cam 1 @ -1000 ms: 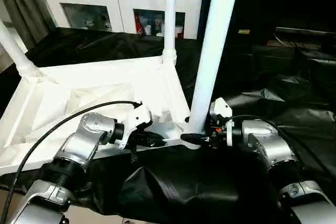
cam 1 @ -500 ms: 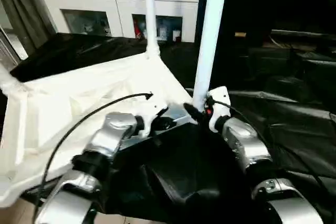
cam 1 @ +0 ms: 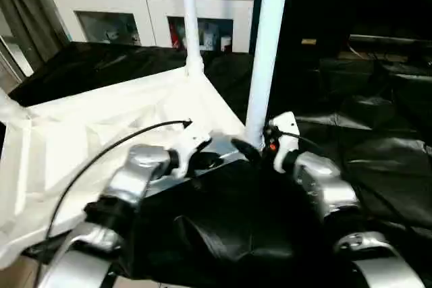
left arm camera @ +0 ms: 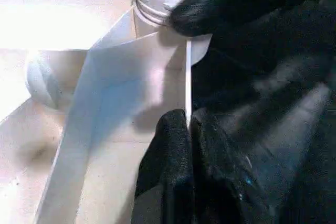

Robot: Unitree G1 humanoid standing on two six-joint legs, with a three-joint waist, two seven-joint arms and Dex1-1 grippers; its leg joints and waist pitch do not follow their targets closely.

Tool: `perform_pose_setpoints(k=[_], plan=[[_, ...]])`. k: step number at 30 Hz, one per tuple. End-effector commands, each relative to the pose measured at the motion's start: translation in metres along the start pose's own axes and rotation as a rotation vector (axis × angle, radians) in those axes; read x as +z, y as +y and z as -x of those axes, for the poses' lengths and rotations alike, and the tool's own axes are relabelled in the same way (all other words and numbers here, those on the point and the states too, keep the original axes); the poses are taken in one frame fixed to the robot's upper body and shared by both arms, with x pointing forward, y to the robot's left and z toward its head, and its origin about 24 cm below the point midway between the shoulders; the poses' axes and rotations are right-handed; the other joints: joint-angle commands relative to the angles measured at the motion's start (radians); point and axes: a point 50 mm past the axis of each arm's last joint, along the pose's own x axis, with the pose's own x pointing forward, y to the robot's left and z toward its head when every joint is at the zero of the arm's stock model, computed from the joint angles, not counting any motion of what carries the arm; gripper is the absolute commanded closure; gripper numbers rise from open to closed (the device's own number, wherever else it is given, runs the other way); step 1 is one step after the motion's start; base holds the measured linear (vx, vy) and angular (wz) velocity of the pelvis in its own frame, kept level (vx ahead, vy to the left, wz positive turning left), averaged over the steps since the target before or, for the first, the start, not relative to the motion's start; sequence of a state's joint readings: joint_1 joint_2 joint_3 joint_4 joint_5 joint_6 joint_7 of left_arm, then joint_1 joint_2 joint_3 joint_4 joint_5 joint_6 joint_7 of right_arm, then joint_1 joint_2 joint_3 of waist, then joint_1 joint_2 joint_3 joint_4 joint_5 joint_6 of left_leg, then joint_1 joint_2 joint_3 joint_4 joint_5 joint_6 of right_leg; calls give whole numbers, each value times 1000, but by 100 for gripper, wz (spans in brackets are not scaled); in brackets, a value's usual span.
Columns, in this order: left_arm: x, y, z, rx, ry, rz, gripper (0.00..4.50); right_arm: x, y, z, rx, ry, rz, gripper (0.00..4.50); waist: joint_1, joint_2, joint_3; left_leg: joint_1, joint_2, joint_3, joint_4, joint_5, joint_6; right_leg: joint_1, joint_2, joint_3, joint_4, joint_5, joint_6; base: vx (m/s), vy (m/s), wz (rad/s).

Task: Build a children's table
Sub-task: Rotate leg to tighten

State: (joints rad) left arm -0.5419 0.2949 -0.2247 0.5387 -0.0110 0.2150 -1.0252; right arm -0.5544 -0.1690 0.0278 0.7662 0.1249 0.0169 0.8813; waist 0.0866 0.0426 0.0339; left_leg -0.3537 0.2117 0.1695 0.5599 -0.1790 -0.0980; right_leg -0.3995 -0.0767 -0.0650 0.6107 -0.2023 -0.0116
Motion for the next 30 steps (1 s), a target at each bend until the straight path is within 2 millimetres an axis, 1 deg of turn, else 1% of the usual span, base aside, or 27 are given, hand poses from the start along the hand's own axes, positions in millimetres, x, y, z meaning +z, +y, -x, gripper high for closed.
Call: perform_pose_setpoints(k=[1,2,3,4,5,6,7,8,9,10,11,12,14,16,17,19,20,21,23,24,26,27,28,29,30], plan=[[8,-13,-6,-125,-48,-27,450,-11,19,-10,150,60,-16,56,5,-9,-54,-8,14,5,-48,-160,84,57,-55,37,-71,-103,-229,0,0,0],[6,-14,-3,-139,-42,-27,450,-10,18,-8,163,62,-10,56,5,-8,-54,-8,13,6,-48,-160,84,56,-55,36,-71,-105,-230,0,0,0],[5,-14,-1,-149,-38,-27,450,-10,16,-6,173,64,-6,56,7,-7,-55,-6,16,6,-48,-157,81,55,-55,36,-68,-104,-236,0,0,0],[2,-16,8,-193,-15,-22,450,-9,13,2,215,70,4,56,7,-8,-54,-5,16,7,-48,-158,80,54,-54,36,-69,-100,-239,0,0,0],[-1,-17,14,-223,3,-18,450,-8,11,7,240,78,11,56,9,-5,-55,-5,18,6,-49,-160,79,54,-54,36,-65,-90,-245,0,0,0],[-2,-18,16,-237,11,-16,450,-8,10,9,250,82,13,56,8,-7,-56,-6,18,6,-46,-146,82,55,-52,36,-60,-50,-256,0,0,0],[-2,-19,18,-246,16,-15,450,-8,10,11,255,86,17,56,8,-6,-55,-7,18,7,-46,-147,83,54,-51,36,-60,-40,-260,0,0,0],[-3,-20,20,-261,21,-12,450,-8,9,13,270,94,23,56,7,-8,-54,-7,17,8,-46,-151,84,53,-51,36,-61,-39,-262,0,0,0],[-3,-20,22,-269,24,-8,450,-8,9,15,286,101,30,56,9,-8,-53,-4,17,7,-48,-166,80,54,-52,35,-62,-62,-262,0,0,0],[-3,-21,23,-274,26,-7,450,-8,9,17,295,106,33,81,9,-10,-52,-3,18,7,-49,-170,78,53,-52,35,-63,-72,-260,0,0,0],[-3,-21,24,-276,27,-7,450,-9,9,18,307,114,38,88,10,-13,-52,-2,17,8,-48,-174,73,54,-53,36,-64,-83,-258,0,0,0],[-3,-20,25,-276,30,-7,450,-9,9,19,315,120,43,88,11,-12,-51,-3,17,7,-49,-174,72,53,-53,36,-64,-86,-258,0,0,0],[-4,-20,25,-274,34,-9,450,-11,9,19,321,128,48,93,11,-15,-52,-4,17,7,-48,-167,69,55,-54,37,-63,-82,-256,0,0,0],[-4,-19,27,-262,36,-10,450,-13,9,20,331,140,56,124,11,-13,-53,-4,17,6,-47,-152,71,55,-54,37,-60,-61,-259,0,0,0],[-3,-19,27,-263,36,-9,450,-12,9,20,333,140,56,131,11,-15,-53,-5,15,7,-45,-145,74,56,-53,37,-60,-47,-261,0,0,0],[-3,-20,26,-261,32,-6,450,-12,10,19,335,134,54,141,11,-12,-54,-5,15,7,-44,-137,76,57,-53,36,-57,-33,-265,0,0,0],[-3,-20,26,-261,32,-6,450,-12,10,19,335,134,54,150,11,-3,-54,-4,15,6,-44,-138,76,56,-52,36,-57,-29,-266,0,0,0],[-3,-20,25,-258,31,-6,450,-11,10,19,333,130,54,171,9,-9,-54,-4,14,7,-44,-147,74,57,-51,35,-59,-30,-267,0,0,0],[-3,-19,23,-237,28,-9,450,-12,11,17,318,121,49,175,8,-3,-54,-3,15,6,-44,-152,70,57,-51,35,-59,-33,-268,0,0,0],[-3,-17,20,-205,24,-12,450,-13,12,16,288,112,42,175,7,-5,-53,-3,14,7,-44,-156,69,57,-50,36,-61,-35,-266,0,0,0],[-2,-15,17,-168,20,-17,450,-14,12,14,249,103,37,183,7,-4,-53,-3,14,6,-45,-166,62,57,-52,36,-62,-48,-264,0,0,0],[-1,-11,13,-120,19,-16,450,-17,10,11,190,101,26,185,5,-5,-47,0,14,6,-50,-201,51,54,-51,36,-70,-108,-251,0,0,0],[0,-8,11,-88,17,-14,450,-18,10,9,155,101,23,185,5,-1,-47,1,13,6,-50,-213,44,53,-52,36,-73,-134,-245,0,0,0],[2,-3,6,-26,7,-7,450,-22,8,6,83,103,14,185,3,-4,-44,5,14,4,-54,-243,28,53,-55,38,-79,-190,-232,0,0,0],[6,1,0,33,-10,2,450,-26,7,2,5,109,0,186,-1,-4,-39,12,11,6,-57,-280,12,44,-53,39,-89,-268,-213,0,0,0]])
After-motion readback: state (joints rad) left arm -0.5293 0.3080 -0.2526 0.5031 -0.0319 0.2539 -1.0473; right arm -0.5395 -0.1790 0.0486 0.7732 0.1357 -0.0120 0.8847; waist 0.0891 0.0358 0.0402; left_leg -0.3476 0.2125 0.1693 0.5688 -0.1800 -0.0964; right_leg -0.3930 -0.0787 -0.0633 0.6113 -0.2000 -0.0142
